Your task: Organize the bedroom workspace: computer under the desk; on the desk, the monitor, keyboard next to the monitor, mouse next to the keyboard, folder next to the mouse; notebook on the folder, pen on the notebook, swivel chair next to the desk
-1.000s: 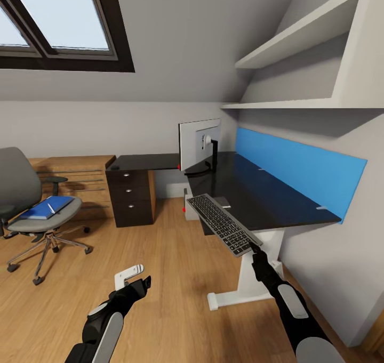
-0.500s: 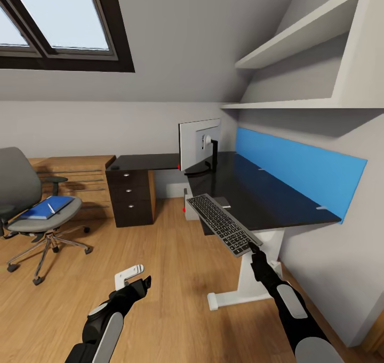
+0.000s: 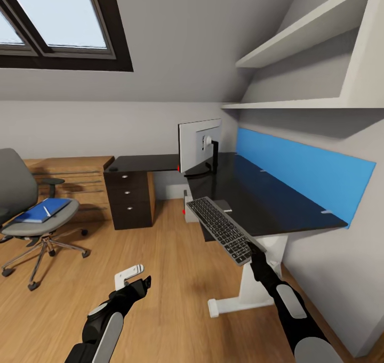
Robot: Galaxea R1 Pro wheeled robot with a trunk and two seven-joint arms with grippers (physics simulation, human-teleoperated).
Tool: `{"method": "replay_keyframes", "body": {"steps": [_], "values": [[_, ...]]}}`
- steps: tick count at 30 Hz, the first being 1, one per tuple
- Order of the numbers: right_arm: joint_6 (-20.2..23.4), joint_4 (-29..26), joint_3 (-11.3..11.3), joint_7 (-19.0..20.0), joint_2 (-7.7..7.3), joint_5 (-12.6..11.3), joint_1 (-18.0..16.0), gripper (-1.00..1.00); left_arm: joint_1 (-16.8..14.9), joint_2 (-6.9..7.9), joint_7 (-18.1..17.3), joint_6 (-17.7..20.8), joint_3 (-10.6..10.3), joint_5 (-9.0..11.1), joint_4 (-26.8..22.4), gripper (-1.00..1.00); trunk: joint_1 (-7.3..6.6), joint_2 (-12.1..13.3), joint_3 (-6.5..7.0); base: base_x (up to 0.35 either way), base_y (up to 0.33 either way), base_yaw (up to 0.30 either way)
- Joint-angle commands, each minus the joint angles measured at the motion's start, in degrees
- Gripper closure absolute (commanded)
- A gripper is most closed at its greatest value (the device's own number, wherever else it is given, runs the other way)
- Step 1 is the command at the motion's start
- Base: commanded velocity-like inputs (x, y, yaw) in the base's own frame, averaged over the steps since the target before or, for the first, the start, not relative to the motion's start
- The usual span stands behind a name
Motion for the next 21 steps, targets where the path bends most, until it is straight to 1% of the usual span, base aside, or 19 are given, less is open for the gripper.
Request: {"method": "replay_keyframes", "body": {"steps": [1, 6, 11, 20, 21], "values": [[0.5, 0.0, -0.4, 0.1, 0.09, -0.4, 0.0, -1.0, 0.0, 0.01, 0.5, 0.1, -0.1, 0.6, -0.1, -1.0, 0.0, 0.0, -0.06, 0.041, 0.0, 0.0], [0.4, 0.0, -0.4, 0.1, 0.16, -0.4, 0.0, -1.0, 0.0, 0.01, 0.5, 0.1, -0.1, 0.6, -0.1, -1.0, 0.0, 0.0, -0.06, 0.061, 0.0, 0.0], [0.5, 0.1, -0.3, 0.0, 0.19, -0.3, 0.0, -1.0, 0.0, 0.01, 0.5, 0.1, -0.1, 0.6, -0.1, -1.0, 0.0, 0.0, -0.06, 0.21, 0.0, 0.0], [0.5, 0.1, -0.3, -0.2, 0.24, -0.3, 0.0, -1.0, 0.0, 0.01, 0.5, 0.1, -0.1, 0.6, 0.0, -1.0, 0.0, 0.0, -0.06, 0.023, 0.0, 0.0], [0.5, 0.1, -0.3, -0.3, 0.24, -0.3, 0.0, 1.0, 0.0, 0.01, 0.5, 0.1, -0.1, 0.6, 0.2, -1.0, 0.0, 0.0, -0.06, 0.001, 0.0, 0.0]]}}
